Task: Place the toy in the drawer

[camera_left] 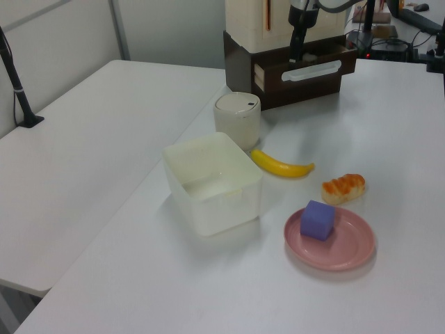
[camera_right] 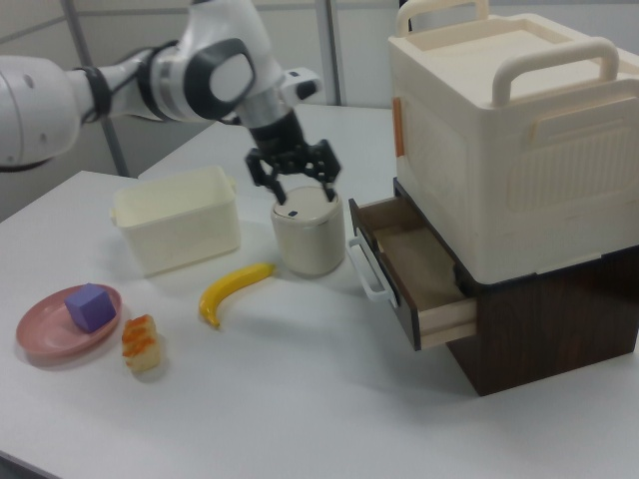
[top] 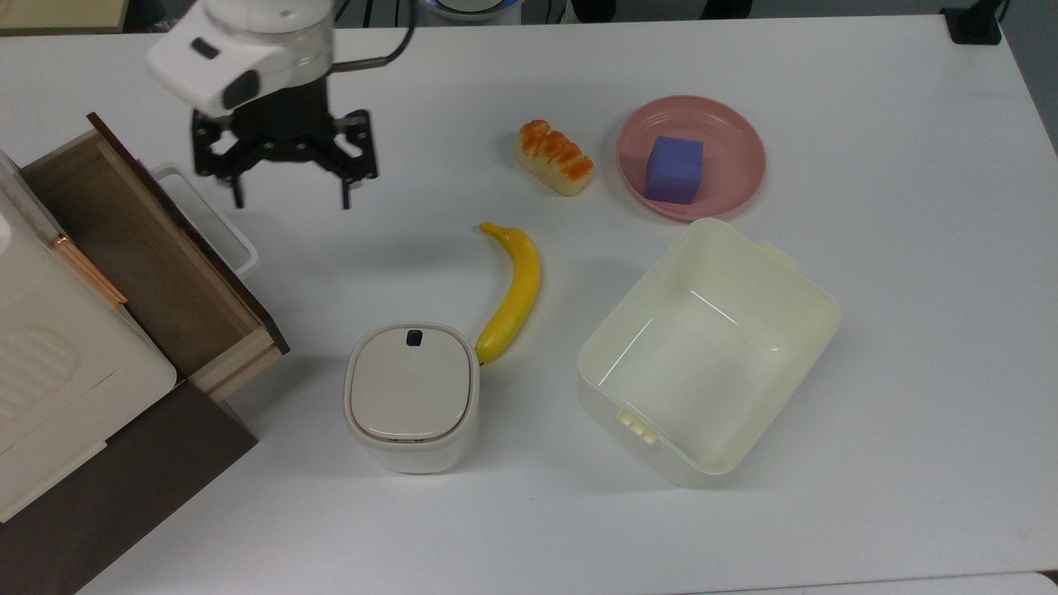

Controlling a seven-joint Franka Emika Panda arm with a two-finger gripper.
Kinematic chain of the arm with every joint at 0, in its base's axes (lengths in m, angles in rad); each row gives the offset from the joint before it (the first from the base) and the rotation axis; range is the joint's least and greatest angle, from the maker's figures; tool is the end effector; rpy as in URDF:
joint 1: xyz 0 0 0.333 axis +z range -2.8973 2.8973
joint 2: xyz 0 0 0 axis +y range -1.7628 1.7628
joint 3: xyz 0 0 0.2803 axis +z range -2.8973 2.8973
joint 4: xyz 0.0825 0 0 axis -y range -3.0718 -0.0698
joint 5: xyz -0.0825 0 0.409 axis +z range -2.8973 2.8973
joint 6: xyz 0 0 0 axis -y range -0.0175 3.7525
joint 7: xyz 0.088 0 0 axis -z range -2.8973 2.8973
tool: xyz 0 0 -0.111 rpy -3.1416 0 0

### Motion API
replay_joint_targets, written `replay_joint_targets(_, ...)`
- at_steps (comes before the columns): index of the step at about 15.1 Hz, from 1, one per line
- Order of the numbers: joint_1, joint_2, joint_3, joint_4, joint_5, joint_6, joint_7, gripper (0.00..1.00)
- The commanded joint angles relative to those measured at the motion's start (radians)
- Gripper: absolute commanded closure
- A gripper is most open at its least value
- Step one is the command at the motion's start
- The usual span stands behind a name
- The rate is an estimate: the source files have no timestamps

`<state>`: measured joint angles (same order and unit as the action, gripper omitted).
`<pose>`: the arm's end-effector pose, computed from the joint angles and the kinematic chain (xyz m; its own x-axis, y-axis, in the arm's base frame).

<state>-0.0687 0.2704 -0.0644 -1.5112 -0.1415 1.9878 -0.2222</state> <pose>0.6738 -0.0953 0.4867 0.9753 0.1508 0.1612 0.1183 -0.9736 0.1953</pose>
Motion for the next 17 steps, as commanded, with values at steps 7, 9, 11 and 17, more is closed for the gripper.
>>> replay_joint_targets(7, 0.168, -0.129, -0.009, -0.05, 0.008, -0.259, 0.271, 0.0)
replay_joint_targets(9, 0.17, -0.135, -0.009, -0.049, 0.01, -0.271, 0.296, 0.0)
replay_joint_targets(11, 0.165, -0.134, -0.009, -0.044, 0.008, -0.271, 0.296, 0.0)
replay_joint_targets(17, 0.167, -0.164, -0.012, -0.041, 0.085, -0.279, 0.297, 0.0)
